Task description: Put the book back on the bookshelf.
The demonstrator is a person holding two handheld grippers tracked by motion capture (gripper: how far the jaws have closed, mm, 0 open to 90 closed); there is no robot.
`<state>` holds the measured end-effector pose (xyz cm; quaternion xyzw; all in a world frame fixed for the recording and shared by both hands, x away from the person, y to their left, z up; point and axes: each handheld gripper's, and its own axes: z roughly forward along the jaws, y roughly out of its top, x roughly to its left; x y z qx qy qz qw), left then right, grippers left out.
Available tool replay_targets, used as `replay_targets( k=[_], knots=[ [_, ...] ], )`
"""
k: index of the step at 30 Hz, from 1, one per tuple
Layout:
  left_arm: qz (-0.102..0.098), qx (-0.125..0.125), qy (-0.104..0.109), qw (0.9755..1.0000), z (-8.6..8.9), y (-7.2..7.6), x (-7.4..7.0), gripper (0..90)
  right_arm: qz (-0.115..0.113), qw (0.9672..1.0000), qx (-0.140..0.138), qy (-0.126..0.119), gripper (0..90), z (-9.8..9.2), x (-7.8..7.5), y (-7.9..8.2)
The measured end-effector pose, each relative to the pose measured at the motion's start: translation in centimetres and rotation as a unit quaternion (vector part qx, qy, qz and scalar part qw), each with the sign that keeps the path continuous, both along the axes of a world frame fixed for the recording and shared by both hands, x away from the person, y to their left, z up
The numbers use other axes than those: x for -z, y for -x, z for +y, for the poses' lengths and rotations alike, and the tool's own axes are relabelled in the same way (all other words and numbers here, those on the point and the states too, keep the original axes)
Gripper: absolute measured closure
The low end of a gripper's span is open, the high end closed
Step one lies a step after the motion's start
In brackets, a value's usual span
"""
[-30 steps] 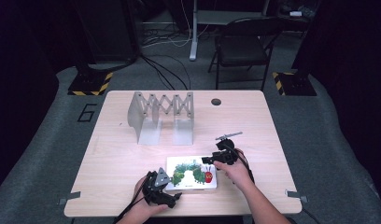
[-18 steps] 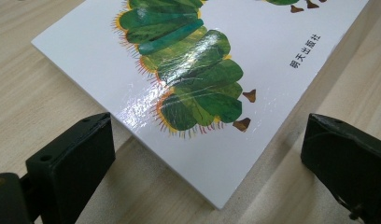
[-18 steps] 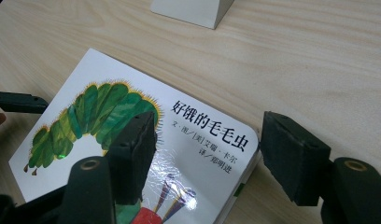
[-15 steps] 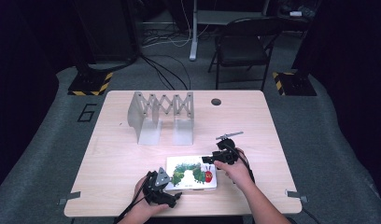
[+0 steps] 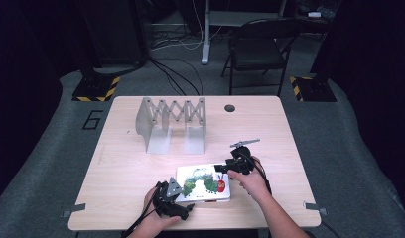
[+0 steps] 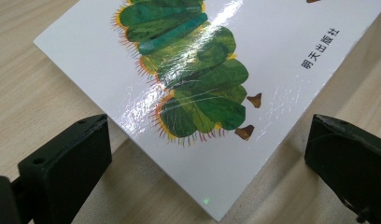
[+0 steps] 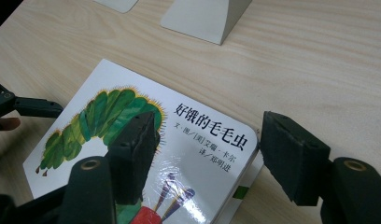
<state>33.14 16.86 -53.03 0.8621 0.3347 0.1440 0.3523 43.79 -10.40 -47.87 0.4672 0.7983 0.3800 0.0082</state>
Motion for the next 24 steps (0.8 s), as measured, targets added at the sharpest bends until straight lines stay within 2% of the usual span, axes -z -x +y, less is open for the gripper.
replay_targets(
  k=[1, 4, 7, 9, 11, 14, 15, 17, 18, 24],
  knots=[
    [-0.006, -0.011, 0.008, 0.9999, -0.2, 0.0, 0.2, 0.0, -0.004, 1.0000, -0.001, -0.001, 35.7, 0.0, -0.1, 0.0],
    [-0.001, -0.012, 0.001, 0.9999, -0.2, 0.0, 0.0, 0.0, -0.013, 0.9999, -0.003, -0.002, 35.7, 0.0, -0.3, 0.1],
    [-0.006, -0.021, 0.006, 0.9997, -0.4, 0.1, 0.1, 0.0, -0.010, 0.9999, -0.001, -0.005, 35.8, 0.1, -0.7, 0.3],
    [-0.001, -0.024, 0.004, 0.9997, -0.4, 0.1, 0.1, 0.0, -0.016, 0.9999, -0.004, -0.004, 35.9, 0.0, -0.7, 0.3],
    [-0.005, -0.035, 0.001, 0.9994, -0.6, 0.1, 0.1, 0.0, -0.020, 0.9998, -0.005, -0.006, 36.0, 0.0, -0.9, 0.3],
    [-0.006, -0.038, 0.002, 0.9992, -0.7, 0.1, 0.1, 0.0, -0.017, 0.9998, -0.002, -0.011, 36.2, 0.0, -1.0, 0.5],
    [0.000, -0.036, 0.002, 0.9994, -0.6, 0.1, 0.0, 0.0, -0.022, 0.9997, -0.004, -0.010, 36.2, -0.1, -1.0, 0.4],
    [-0.005, -0.042, 0.005, 0.9991, -0.7, 0.1, 0.1, 0.0, -0.017, 0.9997, -0.001, -0.014, 36.3, 0.0, -1.2, 0.5],
    [0.002, -0.040, 0.000, 0.9992, -0.7, 0.1, 0.0, 0.0, -0.015, 0.9998, 0.000, -0.013, 36.3, 0.0, -1.2, 0.6],
    [-0.001, -0.048, -0.005, 0.9988, -0.8, 0.0, 0.0, 0.0, -0.020, 0.9997, 0.000, -0.016, 36.4, 0.0, -1.4, 0.7]
  ],
)
